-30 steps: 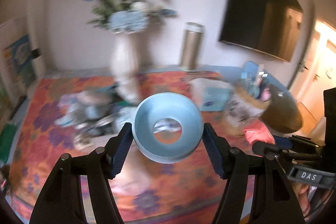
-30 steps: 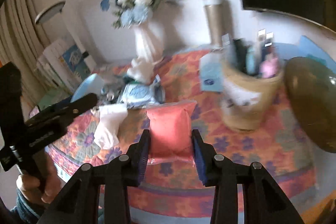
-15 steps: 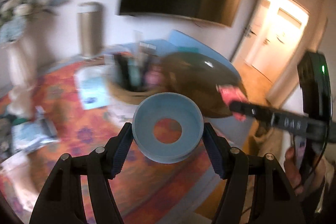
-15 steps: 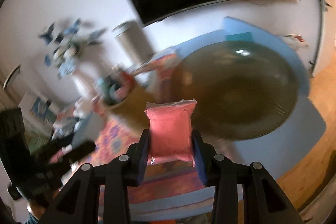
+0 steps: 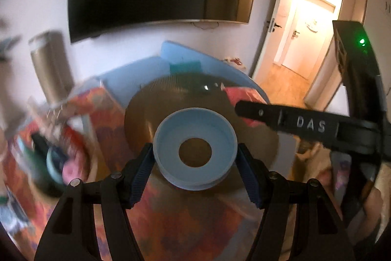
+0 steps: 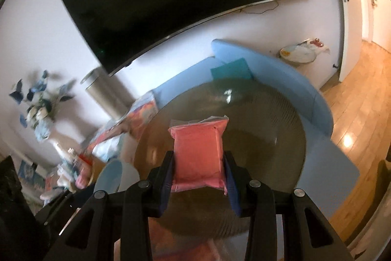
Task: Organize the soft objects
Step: 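Carry the bowl and pink pouch to the round glass table and release both, then grasp the white translucent pouch on the bedspread with the left gripper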
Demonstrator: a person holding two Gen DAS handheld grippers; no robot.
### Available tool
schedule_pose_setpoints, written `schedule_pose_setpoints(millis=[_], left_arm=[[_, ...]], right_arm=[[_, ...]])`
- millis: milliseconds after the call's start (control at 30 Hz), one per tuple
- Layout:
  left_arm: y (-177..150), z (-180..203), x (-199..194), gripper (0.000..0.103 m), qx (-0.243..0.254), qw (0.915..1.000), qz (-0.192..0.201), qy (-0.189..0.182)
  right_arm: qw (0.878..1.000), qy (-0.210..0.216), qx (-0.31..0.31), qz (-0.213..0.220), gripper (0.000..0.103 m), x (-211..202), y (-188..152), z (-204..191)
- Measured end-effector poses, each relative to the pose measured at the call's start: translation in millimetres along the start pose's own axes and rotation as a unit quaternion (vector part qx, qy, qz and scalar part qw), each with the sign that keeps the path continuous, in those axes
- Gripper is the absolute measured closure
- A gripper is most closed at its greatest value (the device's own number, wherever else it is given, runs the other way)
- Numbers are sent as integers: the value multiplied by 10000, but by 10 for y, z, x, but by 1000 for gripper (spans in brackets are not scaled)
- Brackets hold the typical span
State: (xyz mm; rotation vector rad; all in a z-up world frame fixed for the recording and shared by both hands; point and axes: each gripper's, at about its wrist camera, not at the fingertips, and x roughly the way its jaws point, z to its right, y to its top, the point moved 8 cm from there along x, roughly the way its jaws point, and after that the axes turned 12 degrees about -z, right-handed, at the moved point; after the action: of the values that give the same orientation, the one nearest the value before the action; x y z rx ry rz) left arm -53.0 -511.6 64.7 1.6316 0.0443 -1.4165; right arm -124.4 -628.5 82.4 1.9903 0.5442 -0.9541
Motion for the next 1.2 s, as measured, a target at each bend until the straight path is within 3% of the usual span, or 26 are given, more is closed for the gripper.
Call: schedule_pose_setpoints(millis=[33, 100, 133, 300, 533, 700, 900, 1033, 1200], left_arm=[[43, 4, 57, 37, 31, 9999, 20, 113], [91, 28, 184, 32, 130, 9997, -52, 222], [98, 44, 271, 24, 147, 9993, -148, 295], [2, 113, 277, 22, 246, 9993, -253, 134], [-185, 179, -209, 22, 349, 9991, 174, 165], [-478, -107, -773, 22, 24, 9982, 455, 389], [-1078, -806, -1357, 22, -647, 9920, 531, 947], [-1515, -1405, -1596, 22, -1322, 9804, 374, 1410], [-2062, -2167, -1848, 22, -2268, 9572, 299, 1774]], right_arm=[[9999, -77, 59, -79, 61, 55, 41, 30], [9989, -240, 210, -348, 44, 172, 63, 114], [9983, -257, 294, -440, 44, 211, 62, 160], [9982, -264, 393, -377, 44, 122, -9, 283], [9997, -171, 132, -86, 44, -239, -240, 77], [9991, 13, -386, 178, 44, -511, -489, -417], [9885, 635, -1321, 367, 44, -730, -937, -1315], [9762, 852, -1989, 164, 44, -592, -1288, -1950], [9589, 1044, -2616, -351, 44, -182, -1652, -2627]])
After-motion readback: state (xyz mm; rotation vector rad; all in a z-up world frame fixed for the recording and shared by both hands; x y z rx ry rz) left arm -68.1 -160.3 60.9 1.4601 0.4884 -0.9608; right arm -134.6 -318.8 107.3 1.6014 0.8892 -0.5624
